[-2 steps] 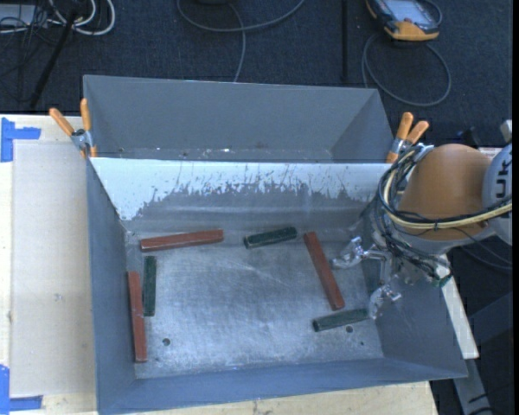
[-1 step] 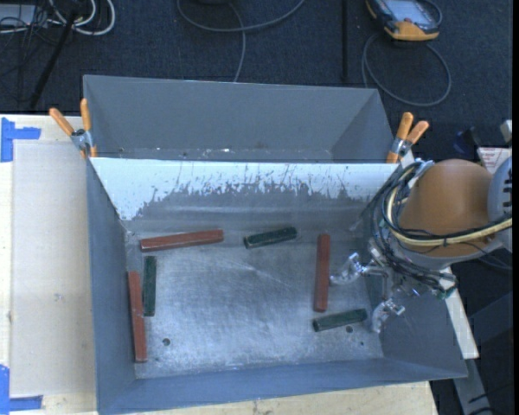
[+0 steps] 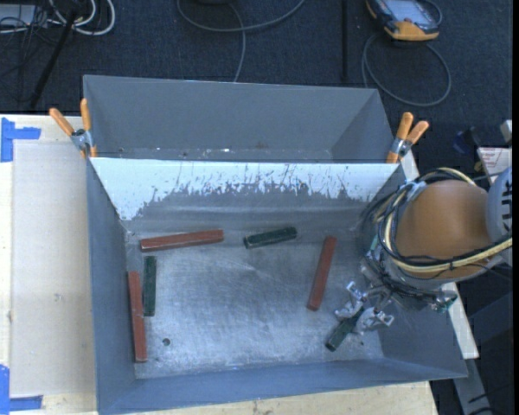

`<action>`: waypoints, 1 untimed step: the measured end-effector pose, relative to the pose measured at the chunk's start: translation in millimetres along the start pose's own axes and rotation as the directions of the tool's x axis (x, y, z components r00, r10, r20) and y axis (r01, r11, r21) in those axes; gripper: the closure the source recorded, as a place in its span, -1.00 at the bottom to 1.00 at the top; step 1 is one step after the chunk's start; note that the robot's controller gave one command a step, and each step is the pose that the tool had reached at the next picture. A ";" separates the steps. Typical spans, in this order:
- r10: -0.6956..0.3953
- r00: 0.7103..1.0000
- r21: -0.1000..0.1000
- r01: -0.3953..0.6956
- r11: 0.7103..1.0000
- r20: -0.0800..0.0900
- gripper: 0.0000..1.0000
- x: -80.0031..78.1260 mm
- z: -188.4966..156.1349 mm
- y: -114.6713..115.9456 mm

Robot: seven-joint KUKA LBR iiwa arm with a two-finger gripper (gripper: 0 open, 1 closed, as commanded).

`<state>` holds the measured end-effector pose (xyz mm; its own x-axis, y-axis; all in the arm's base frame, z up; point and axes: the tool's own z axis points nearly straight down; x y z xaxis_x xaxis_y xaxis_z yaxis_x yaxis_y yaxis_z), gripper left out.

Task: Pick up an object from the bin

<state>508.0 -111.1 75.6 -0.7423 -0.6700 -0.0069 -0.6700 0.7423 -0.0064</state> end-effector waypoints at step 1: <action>0.001 1.000 0.000 -0.001 1.000 0.000 1.00 0.1 0.0 0.0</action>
Offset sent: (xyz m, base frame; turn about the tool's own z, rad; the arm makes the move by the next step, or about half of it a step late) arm -0.0246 -0.0048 0.1669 -0.0313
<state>508.0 -111.2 75.7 -0.7427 -0.6696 -0.0071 -0.6695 0.7427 -0.0064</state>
